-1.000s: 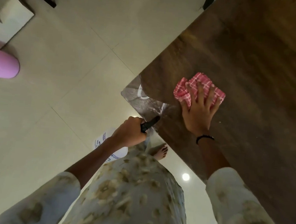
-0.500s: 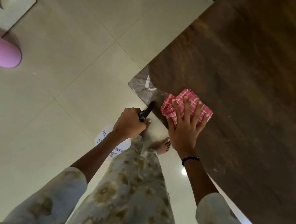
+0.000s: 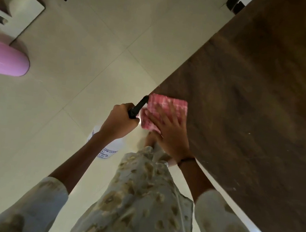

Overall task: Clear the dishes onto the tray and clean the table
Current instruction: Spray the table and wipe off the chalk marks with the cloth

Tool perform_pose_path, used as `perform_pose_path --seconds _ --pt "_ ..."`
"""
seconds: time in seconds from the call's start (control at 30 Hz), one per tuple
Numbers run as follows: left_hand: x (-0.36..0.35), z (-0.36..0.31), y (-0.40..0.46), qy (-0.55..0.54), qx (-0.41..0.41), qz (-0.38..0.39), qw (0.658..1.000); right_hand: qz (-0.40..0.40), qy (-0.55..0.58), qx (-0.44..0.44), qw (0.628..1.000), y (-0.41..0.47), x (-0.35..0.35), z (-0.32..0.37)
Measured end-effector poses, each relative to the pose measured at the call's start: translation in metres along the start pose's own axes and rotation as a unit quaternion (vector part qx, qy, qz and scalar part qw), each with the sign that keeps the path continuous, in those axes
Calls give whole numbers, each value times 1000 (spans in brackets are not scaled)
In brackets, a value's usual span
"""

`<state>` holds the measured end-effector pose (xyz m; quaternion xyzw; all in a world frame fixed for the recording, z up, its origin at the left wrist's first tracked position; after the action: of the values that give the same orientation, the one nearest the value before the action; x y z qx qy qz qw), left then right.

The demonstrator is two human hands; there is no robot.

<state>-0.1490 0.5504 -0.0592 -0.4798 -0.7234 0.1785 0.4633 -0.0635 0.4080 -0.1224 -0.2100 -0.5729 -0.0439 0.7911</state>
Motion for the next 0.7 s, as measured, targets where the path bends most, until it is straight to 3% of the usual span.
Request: perform_pose_path --seconds 0.17,0.37,0.5,0.6,0.7 --pt "1 -9 5 4 -13 32 999 21 0 -88 996 -71 2 -62" --pt "8 -35 14 -19 -71 23 997 -45 73 -280 956 17 34 -81" --pt "6 -60 20 -25 -113 18 993 -47 44 -168 984 45 33 -39" --pt "-4 -80 23 -30 -136 28 990 -2 10 -42 999 4 15 -26" --pt "-18 -100 23 -28 -162 22 986 36 -29 -4 999 -53 0 -55"
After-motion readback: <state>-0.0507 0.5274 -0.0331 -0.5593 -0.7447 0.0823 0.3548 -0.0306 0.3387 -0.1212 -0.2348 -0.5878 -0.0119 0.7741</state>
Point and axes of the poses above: each hand's wrist, its own y-axis towards the middle knuckle, its own x-axis out of the back of the hand, z = x × y, the point moved 6 cm from there along y, towards the middle knuckle, and after that the axes turned 8 degrees about z, right-handed, at the moved point
